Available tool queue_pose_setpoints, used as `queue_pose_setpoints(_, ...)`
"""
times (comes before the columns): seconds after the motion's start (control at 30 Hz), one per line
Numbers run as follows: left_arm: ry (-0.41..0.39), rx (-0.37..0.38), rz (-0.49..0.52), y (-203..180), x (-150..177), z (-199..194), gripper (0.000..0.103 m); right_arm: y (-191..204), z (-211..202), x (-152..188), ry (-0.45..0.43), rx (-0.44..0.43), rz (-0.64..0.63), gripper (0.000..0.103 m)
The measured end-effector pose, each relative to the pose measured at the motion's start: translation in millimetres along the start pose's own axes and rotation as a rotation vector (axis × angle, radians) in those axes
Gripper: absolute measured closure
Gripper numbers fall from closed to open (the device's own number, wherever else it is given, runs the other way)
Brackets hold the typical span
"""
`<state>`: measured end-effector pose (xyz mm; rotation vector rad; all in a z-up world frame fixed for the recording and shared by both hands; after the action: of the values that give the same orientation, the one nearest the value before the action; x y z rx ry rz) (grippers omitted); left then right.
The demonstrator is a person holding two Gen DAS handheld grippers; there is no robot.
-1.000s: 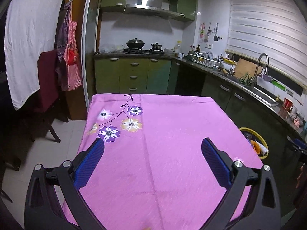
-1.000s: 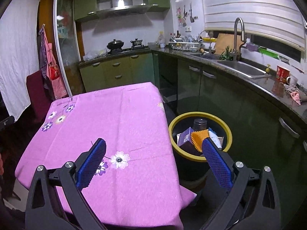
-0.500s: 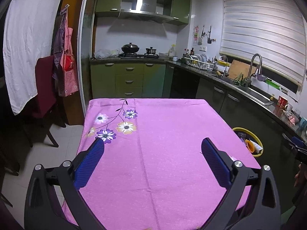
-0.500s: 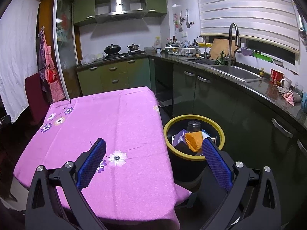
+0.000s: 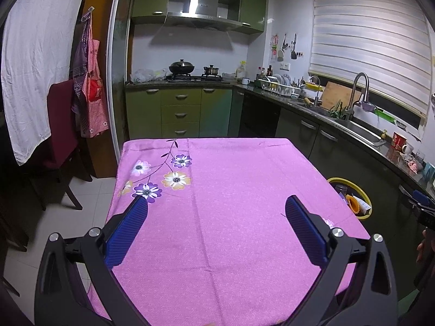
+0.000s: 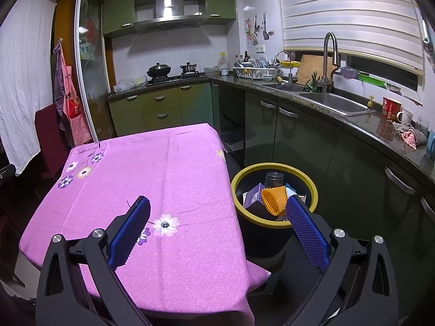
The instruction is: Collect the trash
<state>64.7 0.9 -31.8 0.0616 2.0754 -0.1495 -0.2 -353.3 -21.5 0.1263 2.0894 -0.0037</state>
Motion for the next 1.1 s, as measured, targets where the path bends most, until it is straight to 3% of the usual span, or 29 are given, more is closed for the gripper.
queue_pose_setpoints(1.1, 0.017, 0.02, 0.025, -6.0, 0.7, 5.0, 0.006, -1.6, 1.4, -0.2, 0.002, -0.003, -0.002, 0.005)
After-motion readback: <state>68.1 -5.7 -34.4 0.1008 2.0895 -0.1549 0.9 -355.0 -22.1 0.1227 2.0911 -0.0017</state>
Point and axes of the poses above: each gripper's, at about its wrist camera, not at the fingertips, and z roughly the way its jaws point, y to its left, x to its underside, the point moved 8 cm from there along z, roughly the way its jaws point
